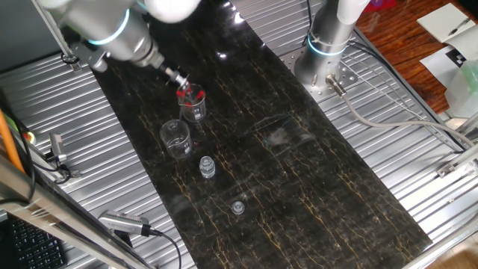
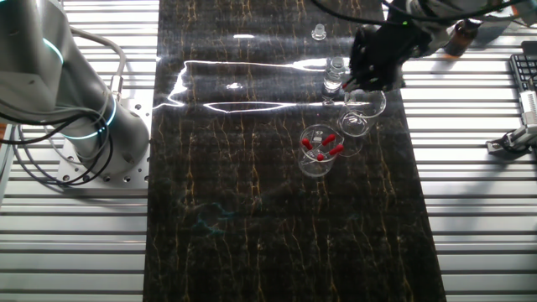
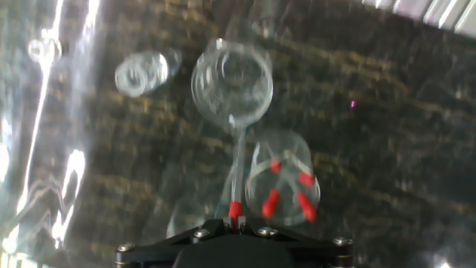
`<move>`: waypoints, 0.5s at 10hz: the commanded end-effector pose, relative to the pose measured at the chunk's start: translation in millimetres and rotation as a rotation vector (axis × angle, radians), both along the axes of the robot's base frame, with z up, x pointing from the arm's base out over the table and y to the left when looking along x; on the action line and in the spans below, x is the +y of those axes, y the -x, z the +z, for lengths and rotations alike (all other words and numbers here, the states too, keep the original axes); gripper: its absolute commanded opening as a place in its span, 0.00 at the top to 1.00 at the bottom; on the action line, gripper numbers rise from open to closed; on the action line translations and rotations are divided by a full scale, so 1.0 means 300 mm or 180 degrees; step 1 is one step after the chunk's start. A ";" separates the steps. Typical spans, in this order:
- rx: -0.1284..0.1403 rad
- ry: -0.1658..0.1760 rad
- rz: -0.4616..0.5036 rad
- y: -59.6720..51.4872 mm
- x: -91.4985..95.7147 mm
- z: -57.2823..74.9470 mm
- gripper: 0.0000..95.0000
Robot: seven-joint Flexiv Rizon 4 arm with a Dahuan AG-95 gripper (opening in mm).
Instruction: Transfer liquid using a dropper
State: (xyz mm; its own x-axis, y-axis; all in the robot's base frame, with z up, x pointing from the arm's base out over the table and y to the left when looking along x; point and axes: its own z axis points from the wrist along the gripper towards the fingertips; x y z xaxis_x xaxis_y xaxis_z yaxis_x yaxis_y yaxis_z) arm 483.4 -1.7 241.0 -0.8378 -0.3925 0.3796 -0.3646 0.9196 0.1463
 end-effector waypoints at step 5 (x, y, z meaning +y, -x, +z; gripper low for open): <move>-0.0023 -0.0004 0.0062 0.190 -0.114 0.016 1.00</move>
State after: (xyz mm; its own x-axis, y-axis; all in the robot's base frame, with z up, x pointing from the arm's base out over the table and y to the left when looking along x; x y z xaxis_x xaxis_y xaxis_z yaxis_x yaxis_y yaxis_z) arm 423.5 -39.3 245.7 -0.8322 -0.4109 0.3724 -0.3847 0.9114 0.1459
